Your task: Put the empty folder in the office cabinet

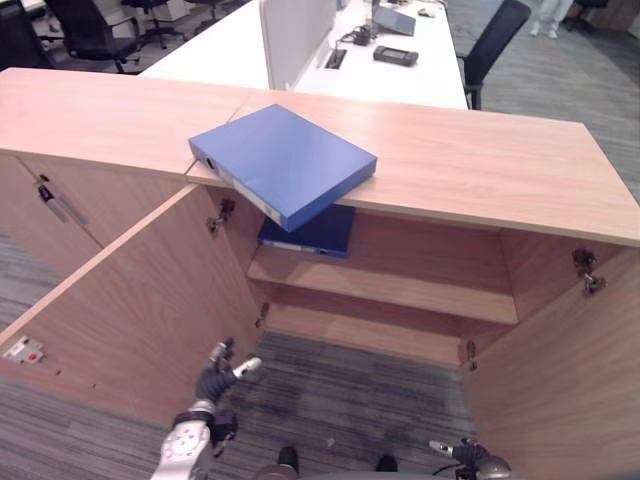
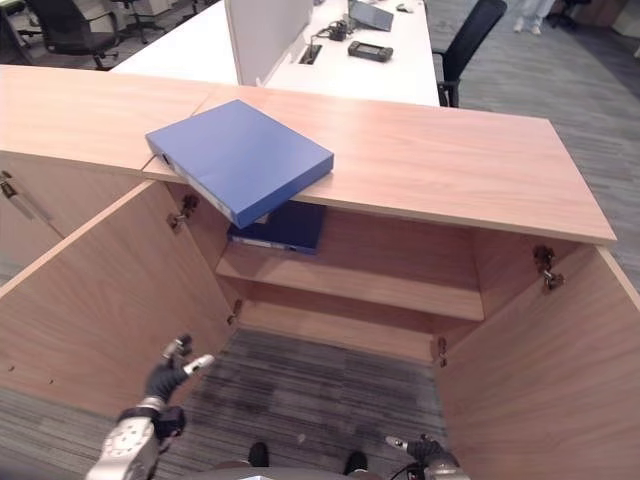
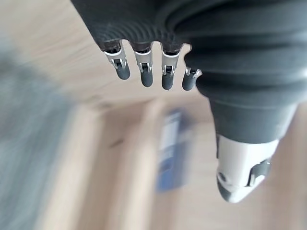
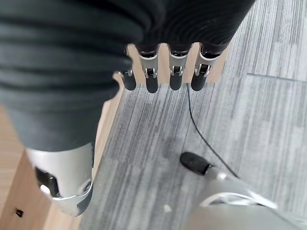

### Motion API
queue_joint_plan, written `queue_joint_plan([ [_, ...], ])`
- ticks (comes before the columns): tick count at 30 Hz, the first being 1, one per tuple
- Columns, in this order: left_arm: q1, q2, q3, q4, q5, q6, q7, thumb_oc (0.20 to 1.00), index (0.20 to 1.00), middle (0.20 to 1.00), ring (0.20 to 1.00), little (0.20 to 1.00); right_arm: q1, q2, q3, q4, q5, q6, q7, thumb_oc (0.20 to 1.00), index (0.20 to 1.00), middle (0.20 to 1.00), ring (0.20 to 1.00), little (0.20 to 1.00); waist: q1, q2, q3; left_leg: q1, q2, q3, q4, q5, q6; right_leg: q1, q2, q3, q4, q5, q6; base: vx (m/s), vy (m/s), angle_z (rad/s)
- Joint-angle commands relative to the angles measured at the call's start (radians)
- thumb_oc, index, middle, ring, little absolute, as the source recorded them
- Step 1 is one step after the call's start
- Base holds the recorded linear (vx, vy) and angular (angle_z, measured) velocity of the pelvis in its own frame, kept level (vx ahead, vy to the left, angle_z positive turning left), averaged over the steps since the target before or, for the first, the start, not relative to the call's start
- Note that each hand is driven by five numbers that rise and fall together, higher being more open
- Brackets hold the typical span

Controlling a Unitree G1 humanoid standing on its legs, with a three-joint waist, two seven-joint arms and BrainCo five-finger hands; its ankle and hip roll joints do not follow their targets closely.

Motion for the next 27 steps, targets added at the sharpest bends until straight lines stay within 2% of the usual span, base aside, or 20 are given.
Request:
queue_joint_plan([
  [1, -0.042, 0.022, 0.068, -0.048, 0.227, -0.120, 0.163, 1.000, 1.000, 1.000, 1.000, 1.000, -0.042, 0.041, 0.012, 0.030, 0.016, -0.034, -0.026, 1.000, 1.000, 1.000, 1.000, 1.000, 0.009, -0.035, 0.038, -0.012, 0.006, -0.019, 0.005, -0.066, -0.032, 0.018, -0.016, -0.039, 0.009, -0.112, 0.066, -0.01, -0.068, 0.15],
  [2, -0.056, 0.029, 0.100, -0.076, 0.319, -0.129, 0.272, 1.000, 1.000, 1.000, 1.000, 1.000, -0.027, 0.053, 0.027, 0.030, 0.020, -0.047, -0.029, 1.000, 1.000, 1.000, 1.000, 1.000, 0.012, -0.044, 0.037, -0.015, 0.012, -0.018, 0.005, -0.065, -0.037, 0.019, -0.012, -0.041, 0.009, -0.115, 0.066, -0.01, -0.042, 0.11],
  [3, -0.056, 0.029, 0.100, -0.076, 0.320, -0.129, 0.272, 1.000, 1.000, 1.000, 1.000, 1.000, -0.027, 0.053, 0.027, 0.030, 0.020, -0.047, -0.029, 1.000, 1.000, 1.000, 1.000, 1.000, 0.012, -0.045, 0.037, -0.016, 0.012, -0.019, 0.005, -0.065, -0.037, 0.018, -0.012, -0.041, 0.009, -0.115, 0.066, 0.01, -0.090, 0.06],
  [4, -0.071, 0.027, 0.126, -0.092, 0.370, -0.138, 0.355, 1.000, 1.000, 1.000, 1.000, 1.000, -0.020, 0.066, 0.042, 0.039, 0.027, -0.054, -0.036, 1.000, 1.000, 1.000, 1.000, 1.000, 0.016, -0.053, 0.037, -0.015, 0.017, -0.018, 0.005, -0.065, -0.042, 0.021, -0.009, -0.042, 0.009, -0.118, 0.066, 0.00, -0.045, -0.01],
  [6, -0.088, 0.028, 0.126, -0.098, 0.402, -0.145, 0.401, 1.000, 1.000, 1.000, 1.000, 1.000, -0.023, 0.071, 0.053, 0.043, 0.031, -0.061, -0.044, 1.000, 1.000, 1.000, 1.000, 1.000, 0.017, -0.059, 0.037, -0.014, 0.020, -0.017, 0.005, -0.065, -0.044, 0.024, -0.008, -0.044, 0.009, -0.119, 0.066, 0.02, -0.056, -0.01],
  [8, -0.154, 0.053, 0.074, -0.103, 0.451, -0.151, 0.457, 1.000, 1.000, 1.000, 1.000, 1.000, -0.056, 0.083, 0.090, 0.042, 0.049, -0.075, -0.060, 1.000, 1.000, 1.000, 1.000, 1.000, 0.021, -0.062, 0.034, -0.007, 0.025, -0.017, 0.005, -0.072, -0.048, 0.032, -0.006, -0.043, 0.009, -0.125, 0.067, 0.02, -0.027, 0.00],
  [9, -0.158, 0.053, 0.072, -0.101, 0.452, -0.151, 0.459, 1.000, 1.000, 1.000, 1.000, 1.000, -0.058, 0.084, 0.088, 0.043, 0.050, -0.076, -0.060, 1.000, 1.000, 1.000, 1.000, 1.000, 0.022, -0.064, 0.034, -0.012, 0.022, -0.017, 0.005, -0.065, -0.046, 0.027, -0.008, -0.044, 0.009, -0.120, 0.067, 0.00, 0.000, 0.00],
  [11, -0.217, 0.124, 0.008, -0.140, 0.543, -0.150, 0.465, 1.000, 1.000, 1.000, 1.000, 1.000, -0.081, 0.096, 0.118, 0.041, 0.055, -0.079, -0.070, 1.000, 1.000, 1.000, 1.000, 1.000, 0.015, -0.060, 0.029, 0.001, 0.023, -0.011, 0.005, -0.079, -0.047, 0.038, -0.006, -0.040, 0.009, -0.125, 0.069, 0.01, 0.003, -0.03],
  [13, -0.242, 0.153, -0.014, -0.146, 0.581, -0.147, 0.465, 1.000, 1.000, 1.000, 1.000, 1.000, -0.087, 0.099, 0.124, 0.041, 0.052, -0.080, -0.071, 1.000, 1.000, 1.000, 1.000, 1.000, 0.012, -0.061, 0.028, 0.001, 0.021, -0.008, 0.005, -0.076, -0.046, 0.035, -0.007, -0.039, 0.009, -0.119, 0.069, 0.00, 0.000, 0.00],
  [17, -0.364, 0.272, -0.101, -0.159, 0.754, -0.123, 0.467, 1.000, 1.000, 1.000, 1.000, 1.000, -0.085, 0.092, 0.161, 0.026, 0.031, -0.082, -0.067, 1.000, 1.000, 1.000, 1.000, 1.000, -0.022, -0.054, 0.010, 0.013, 0.019, 0.008, 0.005, -0.090, -0.045, 0.033, -0.009, -0.025, 0.009, -0.115, 0.073, 0.03, 0.024, -0.03],
  [18, -0.371, 0.273, -0.106, -0.154, 0.757, -0.123, 0.471, 1.000, 1.000, 1.000, 1.000, 1.000, -0.085, 0.094, 0.159, 0.025, 0.031, -0.081, -0.067, 1.000, 1.000, 1.000, 1.000, 1.000, -0.020, -0.056, 0.011, 0.013, 0.019, 0.008, 0.005, -0.090, -0.044, 0.032, -0.010, -0.025, 0.009, -0.115, 0.074, 0.05, 0.028, -0.11],
  [20, -0.444, 0.325, -0.138, -0.141, 0.822, -0.111, 0.469, 1.000, 1.000, 1.000, 1.000, 1.000, -0.083, 0.085, 0.165, 0.022, 0.016, -0.082, -0.065, 1.000, 1.000, 1.000, 1.000, 1.000, -0.039, -0.051, -0.001, 0.020, 0.017, 0.017, 0.005, -0.098, -0.043, 0.034, -0.008, -0.011, 0.009, -0.114, 0.075, 0.04, 0.028, -0.18],
  [23, -0.494, 0.356, -0.145, -0.136, 0.855, -0.098, 0.490, 1.000, 1.000, 1.000, 1.000, 1.000, -0.082, 0.082, 0.168, 0.021, 0.009, -0.082, -0.063, 1.000, 1.000, 1.000, 1.000, 1.000, -0.052, -0.049, -0.010, 0.024, 0.016, 0.024, 0.005, -0.103, -0.044, 0.033, -0.007, -0.005, 0.009, -0.113, 0.077, 0.03, 0.003, -0.09],
  [27, -0.506, 0.359, -0.129, -0.141, 0.865, -0.086, 0.519, 1.000, 1.000, 1.000, 1.000, 1.000, -0.077, 0.082, 0.163, 0.015, 0.006, -0.084, -0.061, 1.000, 1.000, 1.000, 1.000, 1.000, -0.056, -0.048, -0.016, 0.028, 0.018, 0.028, 0.005, -0.107, -0.046, 0.035, -0.005, 0.001, 0.009, -0.116, 0.077, 0.04, -0.034, -0.09],
])
